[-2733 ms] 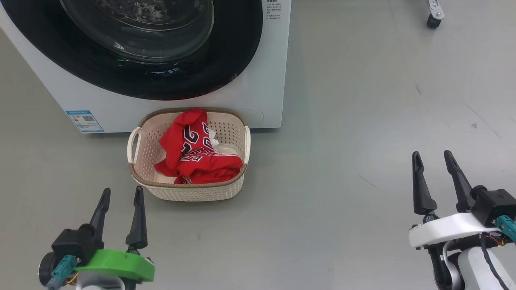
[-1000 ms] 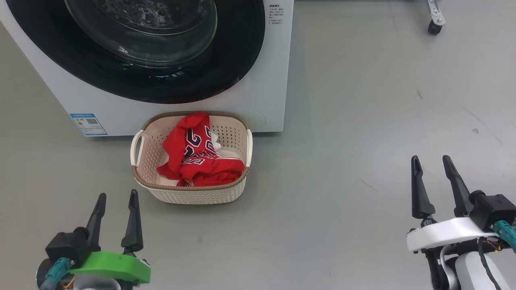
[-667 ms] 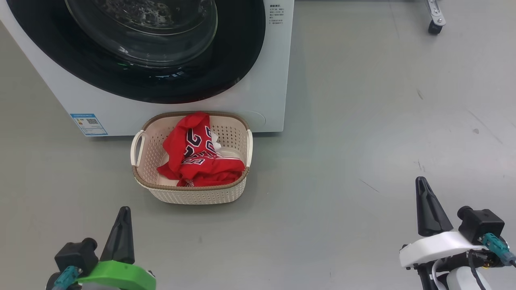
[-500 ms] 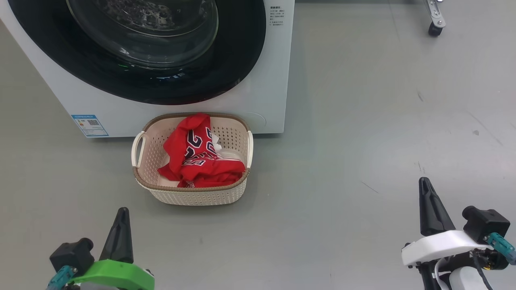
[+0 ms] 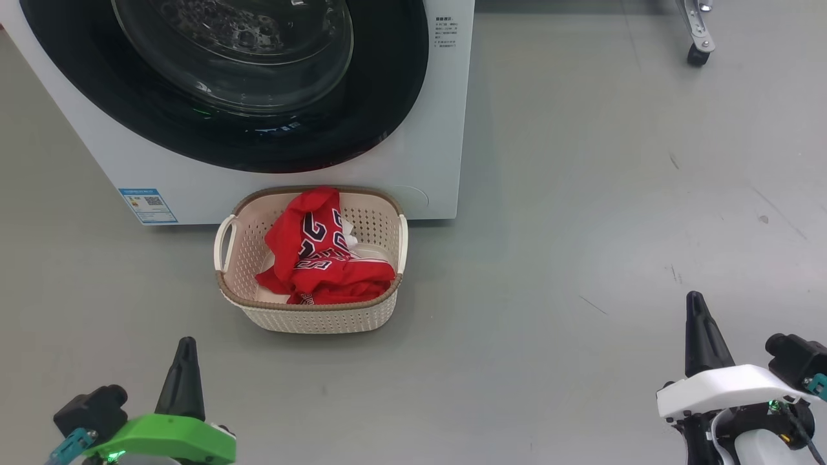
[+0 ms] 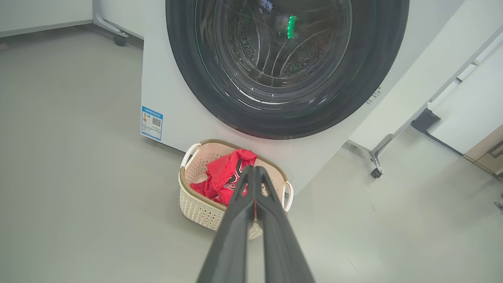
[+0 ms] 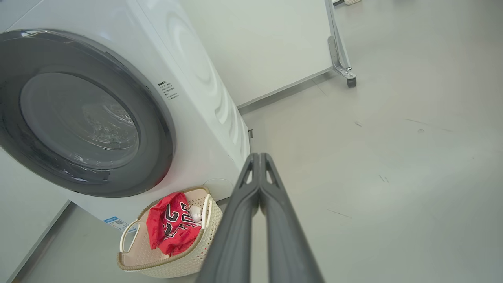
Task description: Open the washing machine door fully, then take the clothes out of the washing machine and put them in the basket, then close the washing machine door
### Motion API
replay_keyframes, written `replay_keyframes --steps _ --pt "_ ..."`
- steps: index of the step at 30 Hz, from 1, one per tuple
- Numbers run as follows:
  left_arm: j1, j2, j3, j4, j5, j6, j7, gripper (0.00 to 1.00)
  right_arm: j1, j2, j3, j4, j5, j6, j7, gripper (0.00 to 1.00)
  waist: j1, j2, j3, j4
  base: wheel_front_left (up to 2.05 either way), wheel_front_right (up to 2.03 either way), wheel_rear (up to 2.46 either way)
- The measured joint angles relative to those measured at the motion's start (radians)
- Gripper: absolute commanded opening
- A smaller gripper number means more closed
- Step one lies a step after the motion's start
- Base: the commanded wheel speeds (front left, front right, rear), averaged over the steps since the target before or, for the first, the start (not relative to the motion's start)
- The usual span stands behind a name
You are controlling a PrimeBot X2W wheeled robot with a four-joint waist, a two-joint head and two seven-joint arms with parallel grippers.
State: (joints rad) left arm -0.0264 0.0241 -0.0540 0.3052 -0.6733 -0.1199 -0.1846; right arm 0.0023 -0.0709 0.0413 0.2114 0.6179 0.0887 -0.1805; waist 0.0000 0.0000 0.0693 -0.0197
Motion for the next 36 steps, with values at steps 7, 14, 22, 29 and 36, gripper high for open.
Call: replay_keyframes --steps 7,14,22,29,36 --pt "0.000 0.000 0.014 -0.002 -0.081 0.000 0.026 0.00 -0.002 0.003 -0.014 0.006 0.086 0.006 0.024 0.00 0.0000 0.0000 -0.006 0.002 0.00 0.00 0.00" --pt "0.000 0.000 0.021 -0.003 -0.171 0.000 0.051 0.00 -0.004 0.006 -0.029 0.013 0.174 0.007 0.049 0.00 0.0000 0.0000 -0.012 0.003 0.00 0.00 0.00" --pt "-0.002 0.001 0.031 -0.006 -0.259 0.000 0.079 0.00 -0.014 0.007 -0.045 0.020 0.274 0.007 0.081 0.00 0.0000 0.0000 -0.019 0.006 0.00 0.00 0.00" --pt "-0.003 0.003 0.045 -0.008 -0.346 0.000 0.105 0.00 -0.015 0.008 -0.060 0.025 0.362 0.013 0.105 0.00 0.0000 0.0000 -0.025 0.007 0.00 0.00 0.00" --pt "-0.004 0.004 0.053 -0.012 -0.429 0.000 0.127 0.00 -0.021 0.009 -0.074 0.031 0.449 0.016 0.127 0.00 0.0000 0.0000 -0.030 0.009 0.00 0.00 0.00"
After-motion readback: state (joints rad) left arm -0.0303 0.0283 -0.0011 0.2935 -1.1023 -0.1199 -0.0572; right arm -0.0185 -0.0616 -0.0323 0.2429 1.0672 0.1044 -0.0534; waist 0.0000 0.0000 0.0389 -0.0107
